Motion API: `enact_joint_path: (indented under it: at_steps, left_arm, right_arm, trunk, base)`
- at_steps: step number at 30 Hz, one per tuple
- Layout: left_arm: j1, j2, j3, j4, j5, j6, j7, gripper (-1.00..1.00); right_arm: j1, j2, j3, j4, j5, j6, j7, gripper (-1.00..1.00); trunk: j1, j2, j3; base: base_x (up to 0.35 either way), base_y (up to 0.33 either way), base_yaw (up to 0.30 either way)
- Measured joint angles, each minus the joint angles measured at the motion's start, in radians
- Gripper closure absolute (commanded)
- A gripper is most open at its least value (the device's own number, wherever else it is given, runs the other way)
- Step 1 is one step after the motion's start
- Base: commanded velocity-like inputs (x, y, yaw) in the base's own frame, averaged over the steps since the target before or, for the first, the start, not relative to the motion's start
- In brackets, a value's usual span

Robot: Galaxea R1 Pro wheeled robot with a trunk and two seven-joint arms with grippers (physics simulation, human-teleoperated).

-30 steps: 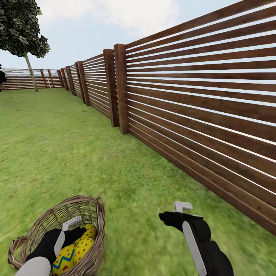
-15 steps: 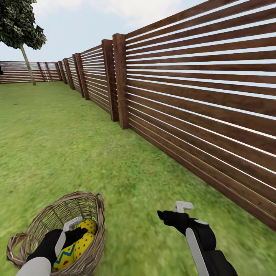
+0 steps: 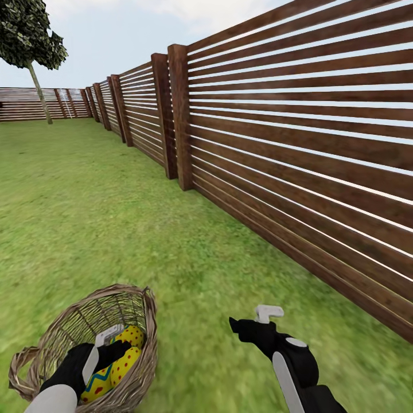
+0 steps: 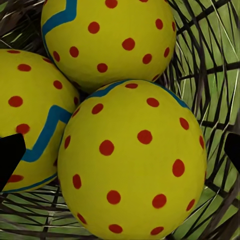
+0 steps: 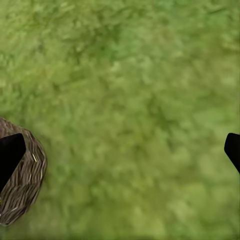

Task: Take the three Easter eggs out of the wicker basket on the lawn in the garden, then place them on the lawn next to a single tree (choose any tree) so that all three eggs are next to the same tree and none are left in the basket.

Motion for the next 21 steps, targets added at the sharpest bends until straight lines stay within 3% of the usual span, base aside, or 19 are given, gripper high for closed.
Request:
enact_joint_path:
  at_steps: [3, 8, 21]
  left_arm:
    - [0.000, 0.000, 0.000, 0.000, 0.000, 0.000, -0.003, -1.00]
    - [0.000, -0.001, 0.000, 0.000, 0.000, 0.000, -0.014, -1.00]
    - [0.000, -0.005, 0.000, 0.000, -0.002, 0.000, -0.038, -1.00]
  right_arm:
    - [0.001, 0.000, 0.001, 0.000, 0.000, -0.001, 0.000, -1.00]
    - [0.001, 0.000, 0.001, 0.001, 0.000, -0.002, 0.000, -1.00]
    - [0.001, 0.000, 0.001, 0.001, -0.001, -0.003, 0.000, -1.00]
  trunk:
    - [0.000, 0.000, 0.000]
    - [0.002, -0.001, -0.019]
    - [0.002, -0.001, -0.019]
  base:
    - [0.000, 0.000, 0.000]
    - [0.000, 0.000, 0.000]
    - [0.000, 0.000, 0.000]
